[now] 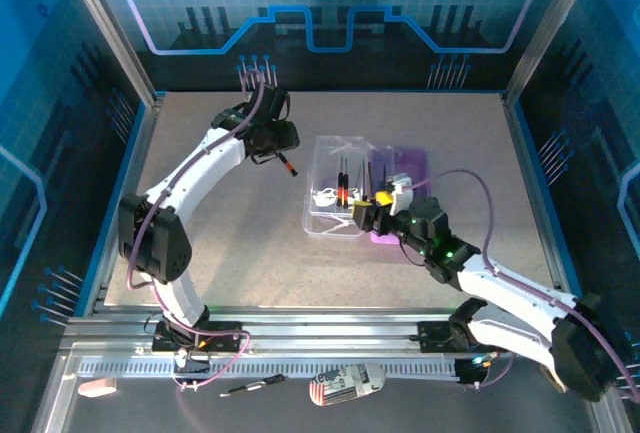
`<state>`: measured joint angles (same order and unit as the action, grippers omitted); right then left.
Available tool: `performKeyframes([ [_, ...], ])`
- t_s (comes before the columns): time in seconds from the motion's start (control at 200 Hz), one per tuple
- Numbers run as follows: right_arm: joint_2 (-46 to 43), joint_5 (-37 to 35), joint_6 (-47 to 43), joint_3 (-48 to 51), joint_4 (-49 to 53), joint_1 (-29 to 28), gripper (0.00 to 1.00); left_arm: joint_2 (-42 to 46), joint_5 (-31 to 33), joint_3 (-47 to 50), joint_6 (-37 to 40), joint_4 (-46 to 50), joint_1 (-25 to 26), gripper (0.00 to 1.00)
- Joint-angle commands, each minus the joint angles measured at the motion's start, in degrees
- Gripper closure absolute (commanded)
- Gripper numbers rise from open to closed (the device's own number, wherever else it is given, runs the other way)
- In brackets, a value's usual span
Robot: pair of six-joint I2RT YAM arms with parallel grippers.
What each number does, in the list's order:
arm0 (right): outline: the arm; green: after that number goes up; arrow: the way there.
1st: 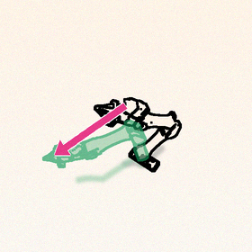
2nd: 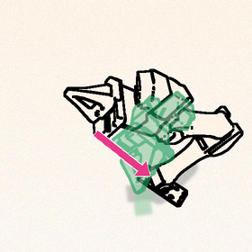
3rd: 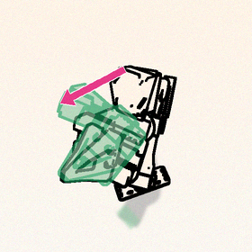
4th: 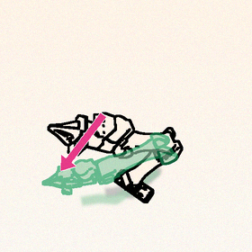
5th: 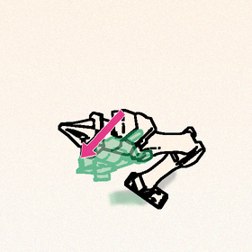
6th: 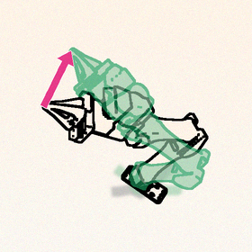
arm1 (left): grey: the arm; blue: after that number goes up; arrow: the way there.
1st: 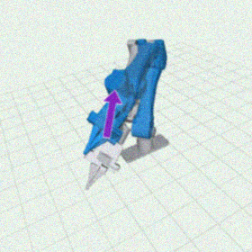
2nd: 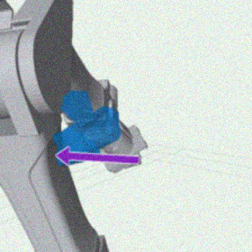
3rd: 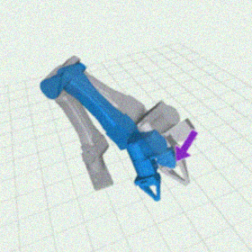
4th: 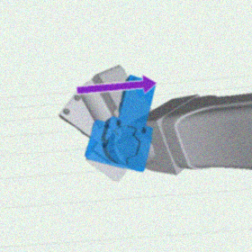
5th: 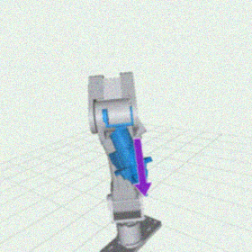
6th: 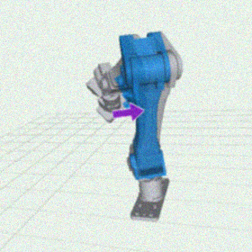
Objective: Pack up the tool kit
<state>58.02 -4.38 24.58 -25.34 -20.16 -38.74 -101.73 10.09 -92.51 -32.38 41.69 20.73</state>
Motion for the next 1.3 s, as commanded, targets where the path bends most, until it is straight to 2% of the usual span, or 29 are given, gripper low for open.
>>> performKeyframes([
  [0.0,1.54,-0.98,-5.65,-2.69,-1.31,-2.75,0.25,-5.91,-0.42,-1.76,1.73,1.60,-3.11,0.48],
  [0.085,0.95,-2.81,-5.70,-2.22,-1.44,-2.82,0.25,-11.69,-0.59,-5.63,2.07,3.29,-4.71,0.50],
  [0.29,-0.63,-4.91,-5.91,-1.51,-1.29,-2.82,0.25,-24.55,1.62,-17.29,0.87,8.57,-5.00,0.54],
  [0.45,0.24,-4.81,-5.75,-1.78,-1.37,-2.83,0.24,-31.15,0.15,-24.07,-2.16,10.67,-5.17,0.54],
  [0.615,-0.01,-4.84,-5.59,-1.82,-1.11,-2.82,0.24,-34.79,-2.65,-27.04,-3.58,10.94,-5.22,0.54],
  [1.011,-0.63,-5.10,-5.33,-1.68,-1.00,-2.84,0.24,-34.92,-2.22,-22.76,-2.91,11.27,-5.26,0.59],
  [1.296,-1.24,-5.35,-5.21,-1.55,-0.79,-2.83,0.24,-30.90,-4.24,-13.85,-2.39,6.09,-6.21,0.69],
])
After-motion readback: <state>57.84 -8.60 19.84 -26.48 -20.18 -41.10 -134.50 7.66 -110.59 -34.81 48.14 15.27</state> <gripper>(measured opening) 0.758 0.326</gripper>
